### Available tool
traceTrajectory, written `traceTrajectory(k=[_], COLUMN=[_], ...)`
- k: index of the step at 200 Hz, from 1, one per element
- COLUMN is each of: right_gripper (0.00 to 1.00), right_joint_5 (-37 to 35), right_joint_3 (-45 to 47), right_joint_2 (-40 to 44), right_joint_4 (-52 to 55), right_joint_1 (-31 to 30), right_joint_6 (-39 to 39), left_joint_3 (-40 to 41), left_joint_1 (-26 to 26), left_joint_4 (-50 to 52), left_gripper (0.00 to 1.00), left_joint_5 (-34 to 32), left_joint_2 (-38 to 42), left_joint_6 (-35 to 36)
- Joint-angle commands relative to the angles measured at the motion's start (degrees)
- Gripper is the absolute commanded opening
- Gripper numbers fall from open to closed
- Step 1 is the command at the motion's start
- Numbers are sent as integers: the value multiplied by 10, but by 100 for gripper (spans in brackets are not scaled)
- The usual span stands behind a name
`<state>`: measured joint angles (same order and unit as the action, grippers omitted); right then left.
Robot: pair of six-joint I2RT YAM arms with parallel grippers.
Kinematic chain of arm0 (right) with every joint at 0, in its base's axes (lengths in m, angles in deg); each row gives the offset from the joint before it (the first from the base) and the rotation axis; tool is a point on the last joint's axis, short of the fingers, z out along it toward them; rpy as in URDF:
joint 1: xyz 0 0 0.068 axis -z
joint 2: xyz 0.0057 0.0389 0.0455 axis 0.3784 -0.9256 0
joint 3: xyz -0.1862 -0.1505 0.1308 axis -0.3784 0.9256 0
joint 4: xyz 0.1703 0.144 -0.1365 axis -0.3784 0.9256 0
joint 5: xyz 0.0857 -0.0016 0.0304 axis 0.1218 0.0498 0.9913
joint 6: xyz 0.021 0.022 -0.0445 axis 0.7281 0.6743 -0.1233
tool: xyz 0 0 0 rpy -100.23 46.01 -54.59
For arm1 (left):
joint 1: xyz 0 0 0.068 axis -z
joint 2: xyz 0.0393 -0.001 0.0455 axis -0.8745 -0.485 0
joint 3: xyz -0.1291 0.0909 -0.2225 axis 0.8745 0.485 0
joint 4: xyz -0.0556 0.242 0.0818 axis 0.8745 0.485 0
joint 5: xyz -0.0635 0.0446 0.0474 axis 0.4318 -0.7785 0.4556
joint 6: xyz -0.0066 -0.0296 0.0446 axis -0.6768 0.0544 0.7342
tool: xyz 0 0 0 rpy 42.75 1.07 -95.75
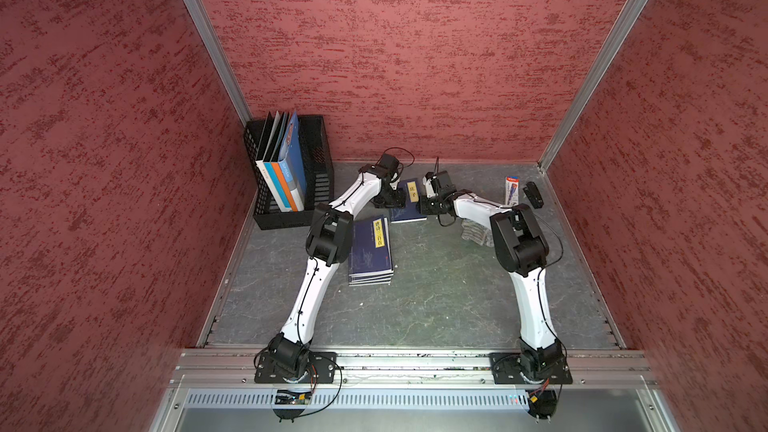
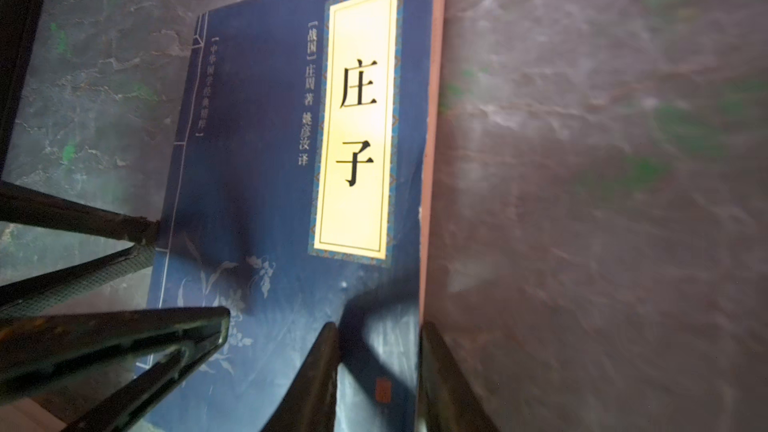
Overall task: Wipe the cover of the book
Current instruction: Move the book to the center of the board.
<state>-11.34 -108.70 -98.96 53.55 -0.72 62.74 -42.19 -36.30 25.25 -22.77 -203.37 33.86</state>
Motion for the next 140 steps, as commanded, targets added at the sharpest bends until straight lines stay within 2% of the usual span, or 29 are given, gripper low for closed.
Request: traceTrajectory(k=[1,54,97,140], right_gripper=[32,32,32,32], right_joint_5=[-9,-19,-16,-26], right_joint_3=[42,153,268,401], right_joint_2=[29,120,215,318], right_joint_4=[10,-8,-26,-30], right_joint_1=[-6,-7,-12,-51], right_joint_6=[2,16,35,70], left_joint_3=[10,78,252,387], left_joint_1=[37,83,136,191], left_joint_4=[-11,-35,-125,-187], left_gripper=[69,65,64,65], left_joint_5=[45,49,53,54], left_joint_2=[-7,41,140,227], left_joint_6=[-16,-47,-88,-134])
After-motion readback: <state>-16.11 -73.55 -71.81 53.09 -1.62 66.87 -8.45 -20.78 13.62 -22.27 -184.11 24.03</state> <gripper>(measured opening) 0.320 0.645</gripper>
